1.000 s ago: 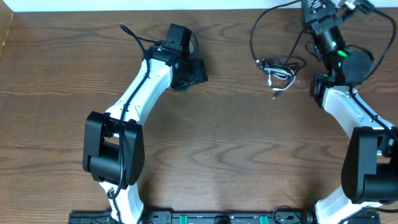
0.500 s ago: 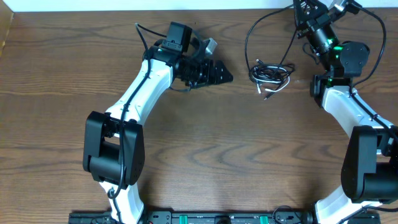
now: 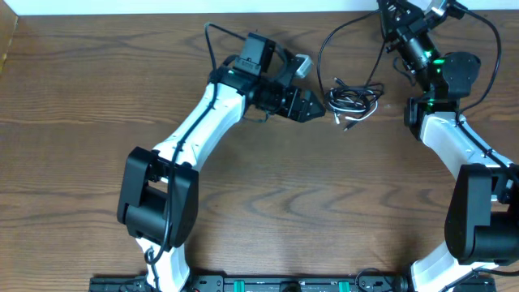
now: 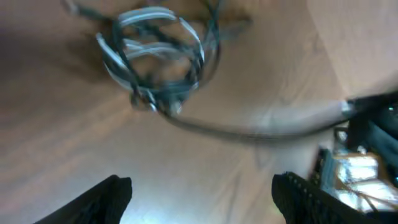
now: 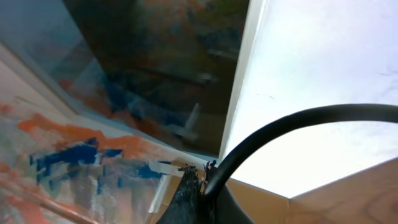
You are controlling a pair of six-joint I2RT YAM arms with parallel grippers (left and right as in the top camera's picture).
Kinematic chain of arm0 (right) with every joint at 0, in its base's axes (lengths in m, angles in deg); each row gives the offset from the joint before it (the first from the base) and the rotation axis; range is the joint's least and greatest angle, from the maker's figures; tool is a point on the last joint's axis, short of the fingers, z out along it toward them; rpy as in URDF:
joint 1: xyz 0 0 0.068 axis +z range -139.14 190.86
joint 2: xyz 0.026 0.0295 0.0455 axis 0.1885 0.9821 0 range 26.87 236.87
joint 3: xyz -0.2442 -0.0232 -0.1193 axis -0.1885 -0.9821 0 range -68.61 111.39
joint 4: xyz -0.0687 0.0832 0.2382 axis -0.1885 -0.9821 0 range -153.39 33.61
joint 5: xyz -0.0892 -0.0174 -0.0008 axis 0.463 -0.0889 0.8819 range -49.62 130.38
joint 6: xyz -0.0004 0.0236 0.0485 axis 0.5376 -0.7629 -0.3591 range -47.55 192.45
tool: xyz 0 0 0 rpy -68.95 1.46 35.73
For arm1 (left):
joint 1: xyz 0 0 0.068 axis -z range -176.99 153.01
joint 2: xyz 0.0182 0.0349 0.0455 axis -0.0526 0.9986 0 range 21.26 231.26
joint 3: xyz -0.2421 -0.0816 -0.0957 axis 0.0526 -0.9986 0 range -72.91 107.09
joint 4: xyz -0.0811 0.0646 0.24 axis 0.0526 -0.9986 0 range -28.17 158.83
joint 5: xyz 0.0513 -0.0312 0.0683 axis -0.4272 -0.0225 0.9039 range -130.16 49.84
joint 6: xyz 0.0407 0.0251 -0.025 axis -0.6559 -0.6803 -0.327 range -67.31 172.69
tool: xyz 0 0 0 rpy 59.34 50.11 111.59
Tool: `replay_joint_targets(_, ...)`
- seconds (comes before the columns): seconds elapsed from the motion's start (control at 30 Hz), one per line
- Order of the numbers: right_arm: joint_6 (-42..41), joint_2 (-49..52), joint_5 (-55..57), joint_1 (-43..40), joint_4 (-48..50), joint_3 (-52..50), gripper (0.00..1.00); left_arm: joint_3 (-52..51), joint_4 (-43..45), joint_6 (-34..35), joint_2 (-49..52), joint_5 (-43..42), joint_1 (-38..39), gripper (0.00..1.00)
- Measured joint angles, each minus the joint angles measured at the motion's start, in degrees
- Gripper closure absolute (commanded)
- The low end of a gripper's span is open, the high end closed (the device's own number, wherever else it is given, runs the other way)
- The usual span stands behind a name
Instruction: Untangle cables
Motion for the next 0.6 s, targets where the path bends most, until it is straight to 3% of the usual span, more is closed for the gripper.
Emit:
replay_joint_targets(0.27,0.50,0.00,-0.72,0.02,-0.09,0.00,0.99,-0.07,7.41,12.63,0.04,15.45,2.32,0.22)
replay_joint_targets(0.33,0.52,0.00,-0.79,0.02,-0.07,0.00,0.99,-0.07,7.87,14.23,0.44,18.49,3.76,0.39)
replay_joint_targets(0.4,0.50,0.00,-0.85,0.02,-0.09,0.00,0.99,-0.07,8.22,15.10,1.33,20.09,4.96,0.88)
replay_joint_targets(0.43,0.50,0.00,-0.90,0.02,-0.11,0.00,0.99,-0.07,8.50,15.52,1.79,20.50,5.33,0.93)
replay_joint_targets(0.6,3.56,0.00,-2.49,0.02,-0.70,0.00,0.99,-0.11,10.05,17.00,3.54,21.94,5.97,0.93)
